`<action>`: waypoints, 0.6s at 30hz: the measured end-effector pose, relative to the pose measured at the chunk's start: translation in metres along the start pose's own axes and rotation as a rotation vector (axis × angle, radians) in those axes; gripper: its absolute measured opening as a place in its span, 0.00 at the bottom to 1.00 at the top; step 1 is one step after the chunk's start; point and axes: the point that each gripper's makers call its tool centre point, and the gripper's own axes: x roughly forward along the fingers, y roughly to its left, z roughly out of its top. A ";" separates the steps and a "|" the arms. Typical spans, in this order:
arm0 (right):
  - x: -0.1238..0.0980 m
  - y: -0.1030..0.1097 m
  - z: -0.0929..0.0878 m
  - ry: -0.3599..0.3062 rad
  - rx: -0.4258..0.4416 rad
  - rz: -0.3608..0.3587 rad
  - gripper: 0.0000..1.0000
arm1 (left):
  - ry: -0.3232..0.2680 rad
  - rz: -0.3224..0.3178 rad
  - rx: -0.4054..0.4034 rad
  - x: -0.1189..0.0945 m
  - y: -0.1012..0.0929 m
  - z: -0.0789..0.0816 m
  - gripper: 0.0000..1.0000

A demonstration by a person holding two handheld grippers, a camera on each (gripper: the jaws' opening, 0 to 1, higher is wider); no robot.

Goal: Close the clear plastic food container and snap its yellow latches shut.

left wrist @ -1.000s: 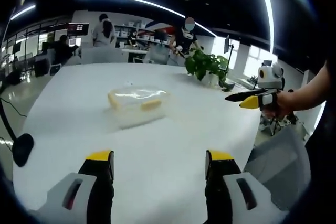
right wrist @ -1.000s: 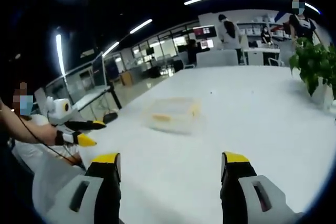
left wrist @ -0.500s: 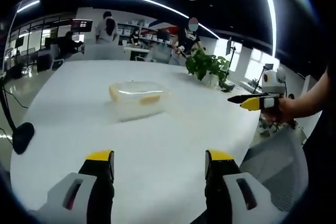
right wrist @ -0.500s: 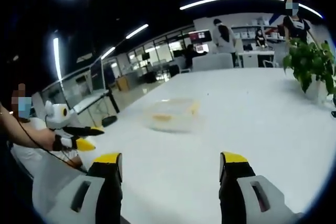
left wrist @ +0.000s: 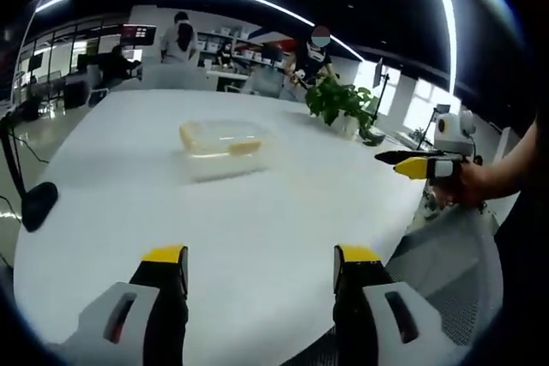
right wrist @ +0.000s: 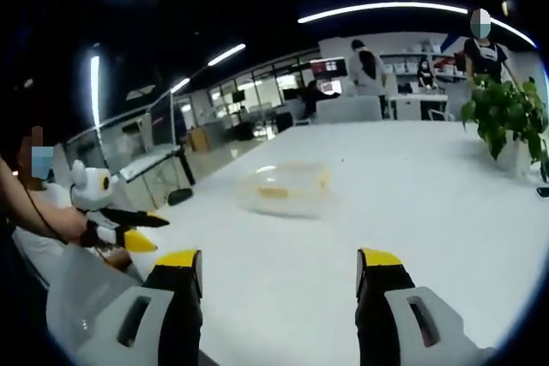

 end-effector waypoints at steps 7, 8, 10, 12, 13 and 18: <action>0.000 -0.003 -0.004 0.007 0.004 -0.013 0.74 | -0.002 0.024 0.057 0.000 0.004 0.000 0.66; 0.001 -0.002 -0.004 0.006 0.002 -0.007 0.74 | 0.005 0.024 0.054 0.000 0.005 -0.002 0.66; 0.001 -0.001 -0.006 0.013 -0.004 -0.002 0.74 | 0.005 0.029 0.047 0.001 0.006 -0.003 0.66; 0.002 -0.001 -0.009 0.022 -0.009 0.000 0.74 | 0.001 0.031 0.034 0.001 0.007 -0.002 0.66; 0.002 -0.001 -0.009 0.024 -0.010 -0.001 0.74 | -0.001 0.032 0.037 0.001 0.008 -0.002 0.66; 0.003 -0.001 -0.014 0.038 -0.007 0.000 0.74 | 0.009 0.036 0.062 0.001 0.006 -0.004 0.65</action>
